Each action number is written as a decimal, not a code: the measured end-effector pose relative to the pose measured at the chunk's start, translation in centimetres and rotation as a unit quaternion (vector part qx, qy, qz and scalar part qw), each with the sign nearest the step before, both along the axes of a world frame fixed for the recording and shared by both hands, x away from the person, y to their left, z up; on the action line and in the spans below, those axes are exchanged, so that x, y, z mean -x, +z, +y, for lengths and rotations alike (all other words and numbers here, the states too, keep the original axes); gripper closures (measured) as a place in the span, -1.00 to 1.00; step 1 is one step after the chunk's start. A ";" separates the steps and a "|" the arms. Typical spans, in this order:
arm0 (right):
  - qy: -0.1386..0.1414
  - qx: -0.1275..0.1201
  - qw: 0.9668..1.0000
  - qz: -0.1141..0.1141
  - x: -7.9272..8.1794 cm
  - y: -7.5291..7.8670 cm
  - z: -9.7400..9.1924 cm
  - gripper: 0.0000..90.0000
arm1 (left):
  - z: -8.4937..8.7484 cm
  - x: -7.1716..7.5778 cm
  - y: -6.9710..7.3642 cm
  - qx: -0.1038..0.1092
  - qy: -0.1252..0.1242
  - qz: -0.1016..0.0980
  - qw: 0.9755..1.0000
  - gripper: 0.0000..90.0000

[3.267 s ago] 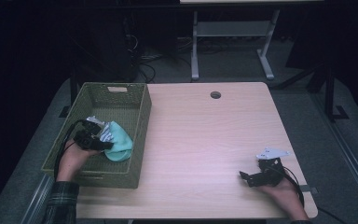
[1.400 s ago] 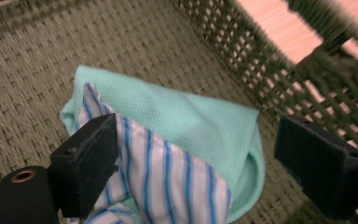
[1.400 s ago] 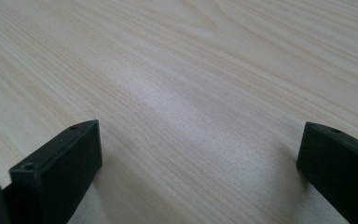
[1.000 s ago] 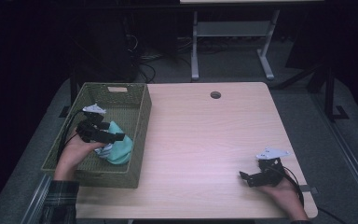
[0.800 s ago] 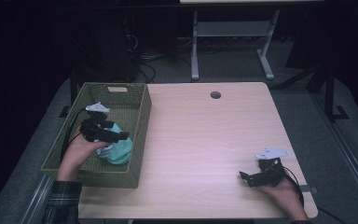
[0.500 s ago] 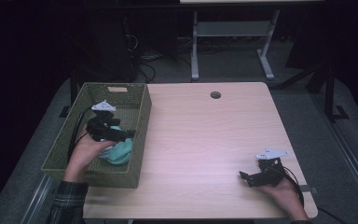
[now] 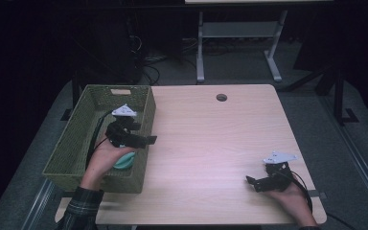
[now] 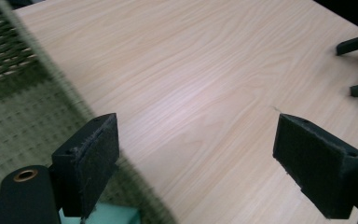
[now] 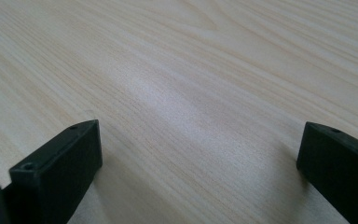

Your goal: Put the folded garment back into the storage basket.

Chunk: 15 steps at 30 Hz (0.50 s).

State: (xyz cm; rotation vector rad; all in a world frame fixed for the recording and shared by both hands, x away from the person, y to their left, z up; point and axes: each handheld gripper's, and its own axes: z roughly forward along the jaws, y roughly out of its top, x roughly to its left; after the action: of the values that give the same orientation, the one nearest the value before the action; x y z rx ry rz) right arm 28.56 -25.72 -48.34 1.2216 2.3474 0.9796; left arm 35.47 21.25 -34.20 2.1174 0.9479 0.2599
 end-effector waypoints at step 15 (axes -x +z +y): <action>0.000 0.000 1.000 0.000 0.0 0.0 0.0 -1.00 | -6.1 1.6 -0.9 0.012 -0.054 -0.008 0.998 -0.70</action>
State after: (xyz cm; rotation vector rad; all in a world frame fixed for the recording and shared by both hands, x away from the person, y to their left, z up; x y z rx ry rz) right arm 28.56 -25.71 -48.34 1.2223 2.3467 0.9800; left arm 33.83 15.19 -35.05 2.1329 0.8204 0.2100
